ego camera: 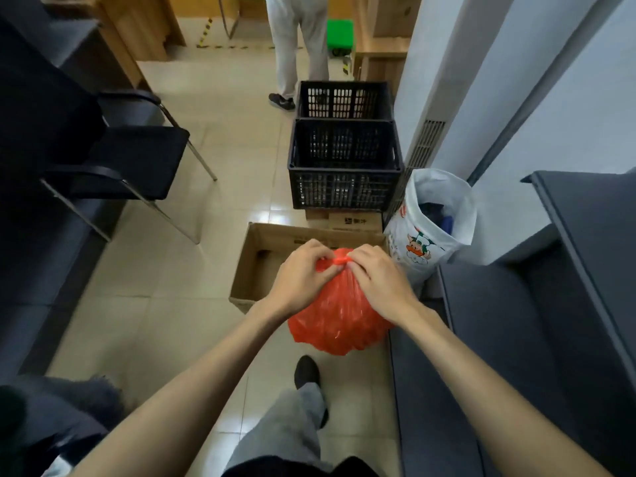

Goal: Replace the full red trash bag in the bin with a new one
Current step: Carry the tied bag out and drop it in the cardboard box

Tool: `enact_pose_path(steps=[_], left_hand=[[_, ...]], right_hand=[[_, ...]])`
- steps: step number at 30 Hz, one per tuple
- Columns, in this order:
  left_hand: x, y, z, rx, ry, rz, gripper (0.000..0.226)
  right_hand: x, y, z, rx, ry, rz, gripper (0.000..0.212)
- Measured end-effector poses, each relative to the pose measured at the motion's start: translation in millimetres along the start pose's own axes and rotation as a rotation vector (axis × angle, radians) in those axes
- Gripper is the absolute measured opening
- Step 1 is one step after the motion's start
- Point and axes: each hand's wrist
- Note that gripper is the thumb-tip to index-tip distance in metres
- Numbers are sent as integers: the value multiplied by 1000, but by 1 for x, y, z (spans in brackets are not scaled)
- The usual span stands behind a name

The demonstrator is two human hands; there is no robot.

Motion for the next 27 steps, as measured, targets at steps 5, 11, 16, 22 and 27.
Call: enact_pose_path(steps=[5,11,16,22,27], left_hand=[[65,68,24,101,109,-48,17],[165,150,76,186,176,-82,18],[270,191,144,206,222,-107,19],[385,215,230,228,250,-100,20],[444,227,289,208,247,-152,26]], right_hand=[[-40,73,47,63,-102,-3,29],[-107,153,142,50,-90,-5,28],[-172,203,247,49,-125,-27,24],[-244,241,362,103,-174,-48,20],[-286,261,428,150,-189,13,25]])
Point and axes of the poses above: each hand's wrist, its own y-axis towards the middle knuckle, its own z-axis out of the palm, x = y × z, and after that the axes turned 3 degrees about z, right-handed
